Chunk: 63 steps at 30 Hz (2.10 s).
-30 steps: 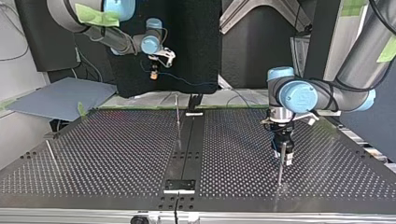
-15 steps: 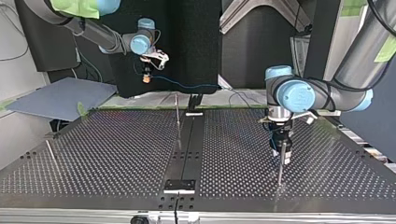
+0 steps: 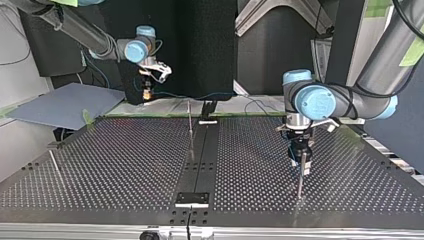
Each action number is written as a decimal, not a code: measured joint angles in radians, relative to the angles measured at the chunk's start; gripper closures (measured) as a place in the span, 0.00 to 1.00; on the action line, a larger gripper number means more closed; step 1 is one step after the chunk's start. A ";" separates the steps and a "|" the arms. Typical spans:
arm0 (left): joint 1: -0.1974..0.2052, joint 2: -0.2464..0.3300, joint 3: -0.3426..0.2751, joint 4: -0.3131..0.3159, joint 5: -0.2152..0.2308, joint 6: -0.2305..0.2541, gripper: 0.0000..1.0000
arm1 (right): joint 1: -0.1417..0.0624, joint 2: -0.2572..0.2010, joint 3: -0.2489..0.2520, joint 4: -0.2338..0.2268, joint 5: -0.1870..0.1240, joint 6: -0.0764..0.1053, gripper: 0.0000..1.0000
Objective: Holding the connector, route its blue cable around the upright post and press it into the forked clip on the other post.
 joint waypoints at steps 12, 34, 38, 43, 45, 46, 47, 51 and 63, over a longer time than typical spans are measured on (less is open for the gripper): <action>-0.005 0.000 0.000 -0.015 -0.005 0.001 0.00 | -0.019 -0.016 0.012 -0.009 -0.119 -0.026 1.00; -0.034 0.000 0.000 -0.049 -0.029 -0.030 0.00 | -0.034 0.015 0.024 -0.062 -0.293 0.013 1.00; -0.035 0.000 0.000 -0.068 -0.030 -0.060 0.00 | -0.035 0.015 0.023 -0.061 -0.300 0.015 1.00; -0.027 0.000 -0.002 -0.106 -0.044 -0.102 0.00 | -0.035 0.015 0.023 -0.060 -0.304 0.017 1.00; -0.024 0.001 -0.011 -0.123 -0.056 -0.120 0.00 | -0.035 0.015 0.023 -0.061 -0.305 0.018 1.00; -0.022 0.001 -0.017 -0.128 -0.060 -0.128 0.00 | -0.035 0.015 0.023 -0.061 -0.306 0.019 1.00; -0.020 0.001 -0.022 -0.130 -0.063 -0.136 0.00 | -0.035 0.015 0.023 -0.062 -0.308 0.020 1.00; 0.006 0.008 -0.056 -0.113 -0.060 -0.172 0.00 | -0.035 0.015 0.023 -0.064 -0.313 0.024 1.00; 0.059 0.064 -0.157 -0.054 -0.089 -0.221 0.00 | -0.035 0.015 0.023 -0.064 -0.316 0.027 1.00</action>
